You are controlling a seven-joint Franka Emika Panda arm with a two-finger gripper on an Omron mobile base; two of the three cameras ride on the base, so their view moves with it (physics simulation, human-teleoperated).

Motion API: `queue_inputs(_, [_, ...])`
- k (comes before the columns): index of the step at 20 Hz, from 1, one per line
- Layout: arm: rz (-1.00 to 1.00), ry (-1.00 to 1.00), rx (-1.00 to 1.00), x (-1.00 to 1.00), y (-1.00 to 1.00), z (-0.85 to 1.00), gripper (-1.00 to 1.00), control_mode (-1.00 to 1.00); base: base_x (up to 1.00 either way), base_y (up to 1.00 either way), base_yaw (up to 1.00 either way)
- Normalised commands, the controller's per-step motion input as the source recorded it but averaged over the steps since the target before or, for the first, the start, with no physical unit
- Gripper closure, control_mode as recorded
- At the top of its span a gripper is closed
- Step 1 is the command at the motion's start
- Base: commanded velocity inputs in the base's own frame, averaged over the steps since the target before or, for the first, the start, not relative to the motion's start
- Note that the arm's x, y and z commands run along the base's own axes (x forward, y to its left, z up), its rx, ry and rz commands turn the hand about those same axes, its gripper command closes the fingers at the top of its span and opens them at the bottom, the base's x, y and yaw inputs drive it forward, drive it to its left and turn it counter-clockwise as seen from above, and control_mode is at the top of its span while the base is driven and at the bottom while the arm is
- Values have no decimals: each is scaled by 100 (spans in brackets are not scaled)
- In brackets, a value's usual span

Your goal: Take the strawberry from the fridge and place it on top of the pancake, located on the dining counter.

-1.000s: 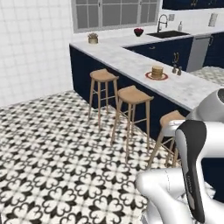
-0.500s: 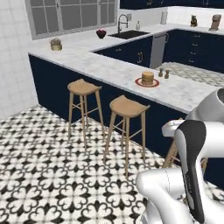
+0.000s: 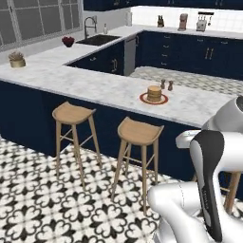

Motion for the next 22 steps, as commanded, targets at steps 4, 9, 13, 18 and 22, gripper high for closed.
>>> queue_inputs(4, [0,0,0,0,0,0,100,100,100,88,-46])
queue_inputs(9, [0,0,0,0,0,0,100,100,100,82,-46])
queue_inputs(13, [0,0,0,0,0,0,100,100,100,75,-47])
queue_inputs(18, [0,0,0,0,0,0,100,100,94,61,-47])
queue_inputs(22, [0,0,0,0,0,0,100,100,84,25,-44])
